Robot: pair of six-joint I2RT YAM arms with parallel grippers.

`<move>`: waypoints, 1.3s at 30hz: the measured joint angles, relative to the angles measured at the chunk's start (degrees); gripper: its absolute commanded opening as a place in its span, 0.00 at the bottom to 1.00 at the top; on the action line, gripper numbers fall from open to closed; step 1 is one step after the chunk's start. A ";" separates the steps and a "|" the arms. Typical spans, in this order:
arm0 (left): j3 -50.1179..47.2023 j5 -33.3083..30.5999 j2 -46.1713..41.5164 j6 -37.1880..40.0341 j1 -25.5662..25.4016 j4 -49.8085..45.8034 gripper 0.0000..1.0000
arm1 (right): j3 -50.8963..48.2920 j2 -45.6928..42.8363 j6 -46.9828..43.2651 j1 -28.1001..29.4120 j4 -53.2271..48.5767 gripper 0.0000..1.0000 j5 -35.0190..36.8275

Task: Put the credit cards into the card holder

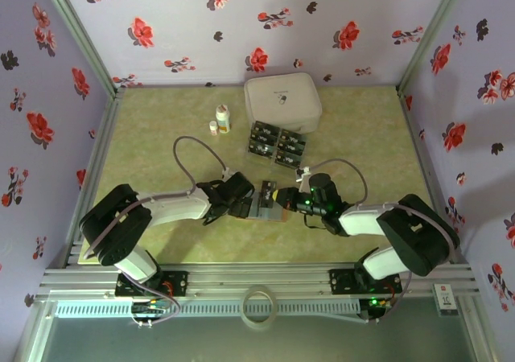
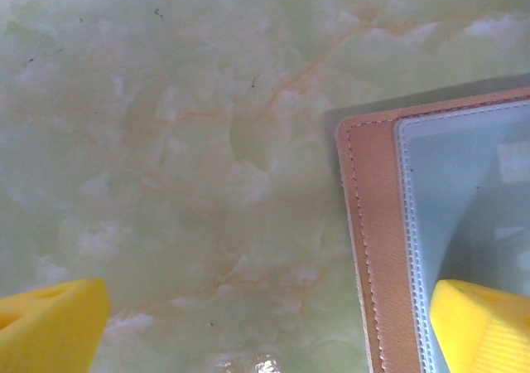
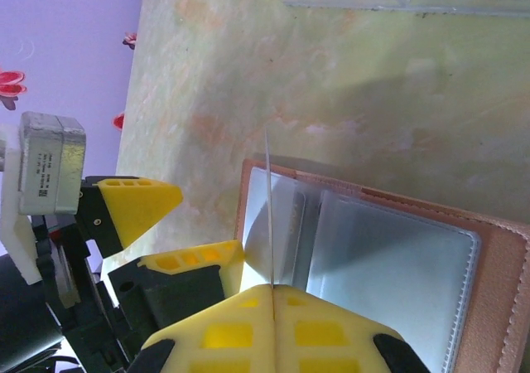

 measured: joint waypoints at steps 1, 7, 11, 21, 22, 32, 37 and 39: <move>-0.02 -0.02 0.00 -0.04 -0.02 0.02 1.00 | -0.04 0.35 0.20 0.09 0.35 0.00 -0.02; -0.17 -0.04 0.00 -0.09 -0.04 0.26 1.00 | -0.59 1.62 1.01 0.20 2.29 0.00 0.02; -0.42 -0.15 -0.28 -0.28 -0.04 0.44 1.00 | -1.11 1.88 1.33 0.42 3.10 0.00 0.04; -0.76 -0.20 -0.33 -0.92 -0.09 0.87 1.00 | -1.49 3.32 1.46 0.46 5.25 0.00 0.04; -0.76 -0.20 -0.33 -0.92 -0.09 0.87 1.00 | -1.49 3.61 1.73 0.48 5.49 0.00 0.04; -0.79 -0.20 -0.33 -0.94 -0.13 0.87 1.00 | -1.64 6.36 3.48 1.11 9.05 0.00 0.02; -0.79 -0.22 -0.33 -0.94 -0.13 0.87 1.00 | -2.12 6.93 4.28 1.27 10.75 0.00 0.04; -0.79 -0.20 -0.33 -0.94 -0.13 0.90 1.00 | -2.54 7.08 4.39 1.38 11.15 0.00 0.04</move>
